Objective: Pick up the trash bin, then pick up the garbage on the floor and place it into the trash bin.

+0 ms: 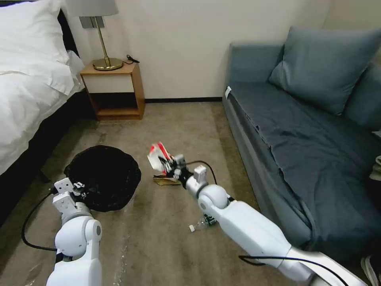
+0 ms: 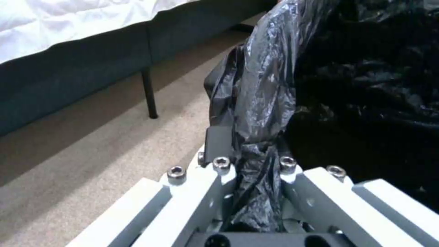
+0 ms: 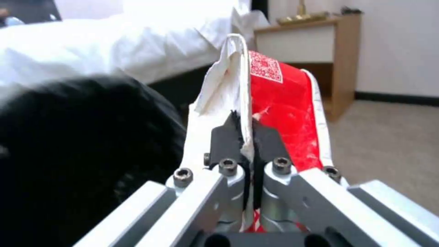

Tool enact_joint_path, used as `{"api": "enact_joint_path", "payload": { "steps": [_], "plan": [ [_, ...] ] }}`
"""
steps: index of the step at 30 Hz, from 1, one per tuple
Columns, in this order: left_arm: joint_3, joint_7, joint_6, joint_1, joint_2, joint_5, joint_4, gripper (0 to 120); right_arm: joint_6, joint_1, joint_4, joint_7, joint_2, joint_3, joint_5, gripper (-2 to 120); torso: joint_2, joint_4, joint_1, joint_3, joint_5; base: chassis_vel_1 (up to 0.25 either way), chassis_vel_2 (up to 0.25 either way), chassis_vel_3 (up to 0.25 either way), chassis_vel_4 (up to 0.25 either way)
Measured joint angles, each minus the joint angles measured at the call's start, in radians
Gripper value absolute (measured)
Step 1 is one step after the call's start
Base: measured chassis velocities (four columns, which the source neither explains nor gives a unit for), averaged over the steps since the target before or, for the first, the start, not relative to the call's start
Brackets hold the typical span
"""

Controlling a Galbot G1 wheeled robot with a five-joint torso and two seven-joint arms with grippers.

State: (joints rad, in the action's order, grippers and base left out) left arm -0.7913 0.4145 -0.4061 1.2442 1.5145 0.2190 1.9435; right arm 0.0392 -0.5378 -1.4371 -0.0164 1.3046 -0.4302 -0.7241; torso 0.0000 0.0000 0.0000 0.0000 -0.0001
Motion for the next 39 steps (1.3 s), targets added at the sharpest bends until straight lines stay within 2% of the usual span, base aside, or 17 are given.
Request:
{"api": "enact_joint_path", "payload": {
  "steps": [6, 8, 14, 23, 39],
  "plan": [
    [0.002, -0.001, -0.001, -0.001, -0.001, 0.000, 0.000, 3, -0.005, 0.035, -0.021, -0.044, 0.022, -0.071, -0.017, 0, 0.000, 0.0001, 0.000, 0.000, -0.0001, 0.000, 0.000, 0.000, 0.000],
    [0.004, -0.001, -0.002, 0.000, -0.001, 0.000, 0.000, 3, -0.006, 0.077, -0.021, -0.067, 0.043, -0.145, -0.027, 0, 0.000, 0.0001, 0.000, 0.000, 0.0000, 0.000, 0.000, 0.000, 0.000],
    [0.010, -0.001, -0.004, -0.003, 0.003, -0.006, 0.000, 3, -0.006, 0.152, -0.009, -0.089, 0.068, -0.237, -0.047, 0, 0.000, 0.0001, 0.000, 0.000, 0.0000, 0.000, 0.000, 0.000, 0.000],
    [0.024, -0.001, -0.006, -0.011, 0.018, -0.016, -0.001, 3, -0.002, 0.200, 0.041, -0.095, 0.104, -0.288, -0.047, 0, 0.000, 0.0000, 0.000, 0.000, 0.0001, 0.000, 0.000, 0.000, 0.000],
    [0.037, -0.001, -0.006, -0.013, 0.036, -0.032, 0.005, 3, 0.020, 0.171, 0.144, -0.090, 0.170, -0.359, 0.016, 1, 0.000, 0.0000, 0.000, 0.000, 0.0001, 0.000, 0.000, 0.000, 0.000]
  ]
}}
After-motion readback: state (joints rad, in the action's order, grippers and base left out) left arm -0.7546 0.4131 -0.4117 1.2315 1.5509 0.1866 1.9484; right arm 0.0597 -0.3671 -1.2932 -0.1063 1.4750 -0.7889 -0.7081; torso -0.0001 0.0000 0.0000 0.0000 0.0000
